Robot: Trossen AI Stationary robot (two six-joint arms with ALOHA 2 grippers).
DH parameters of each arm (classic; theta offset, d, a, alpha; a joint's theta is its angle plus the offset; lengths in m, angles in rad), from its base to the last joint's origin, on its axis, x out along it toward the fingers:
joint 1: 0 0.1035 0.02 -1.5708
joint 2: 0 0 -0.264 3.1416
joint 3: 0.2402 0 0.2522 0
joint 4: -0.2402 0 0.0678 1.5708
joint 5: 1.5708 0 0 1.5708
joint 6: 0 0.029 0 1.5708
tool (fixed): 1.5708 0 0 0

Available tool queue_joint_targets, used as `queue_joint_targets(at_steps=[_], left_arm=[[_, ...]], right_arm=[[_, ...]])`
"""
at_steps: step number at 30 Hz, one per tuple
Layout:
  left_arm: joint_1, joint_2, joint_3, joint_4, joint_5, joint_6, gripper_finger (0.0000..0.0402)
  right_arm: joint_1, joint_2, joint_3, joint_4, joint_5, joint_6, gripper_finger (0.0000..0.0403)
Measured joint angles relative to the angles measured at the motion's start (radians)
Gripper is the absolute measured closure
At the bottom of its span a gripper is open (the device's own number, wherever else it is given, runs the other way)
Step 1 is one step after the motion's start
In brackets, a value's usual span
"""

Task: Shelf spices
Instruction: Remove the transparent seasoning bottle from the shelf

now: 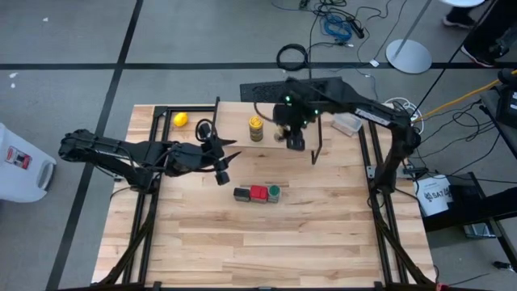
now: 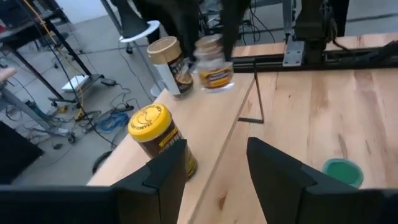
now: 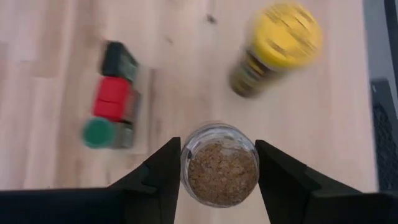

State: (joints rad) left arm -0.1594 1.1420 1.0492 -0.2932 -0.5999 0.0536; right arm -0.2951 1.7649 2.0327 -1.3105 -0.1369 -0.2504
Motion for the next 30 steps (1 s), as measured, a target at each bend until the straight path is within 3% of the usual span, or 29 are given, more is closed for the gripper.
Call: queue_joint_targets(at_steps=[2, 6, 8, 18, 25, 30], left_arm=[[-0.001, -0.007, 0.0, -0.001, 0.053, -0.047, 0.0225], [0.007, -0.011, 0.0, 0.003, 0.283, -0.179, 0.0225], [0.008, -0.003, 0.0, 0.014, 0.348, -0.209, 0.0225], [0.0, 0.049, -0.029, 0.062, 0.513, -0.232, 0.0185], [-0.023, 0.049, -0.029, 0.098, 0.61, -0.228, 0.0137], [-0.035, 0.049, -0.029, 0.099, 0.625, -0.231, 0.0121]], right_arm=[[0.055, -0.011, 0.0, 0.019, -0.001, 0.013, 0.024], [0.167, -0.011, 0.001, 0.073, -0.001, 0.009, 0.024], [0.223, -0.009, 0.001, 0.112, 0.0, -0.019, 0.024], [0.44, -0.004, -0.025, 0.318, 0.002, -0.184, 0.0239], [0.483, -0.003, -0.077, 0.389, 0.061, -0.152, 0.0239], [0.487, -0.003, -0.114, 0.416, 0.09, -0.162, 0.0239]])
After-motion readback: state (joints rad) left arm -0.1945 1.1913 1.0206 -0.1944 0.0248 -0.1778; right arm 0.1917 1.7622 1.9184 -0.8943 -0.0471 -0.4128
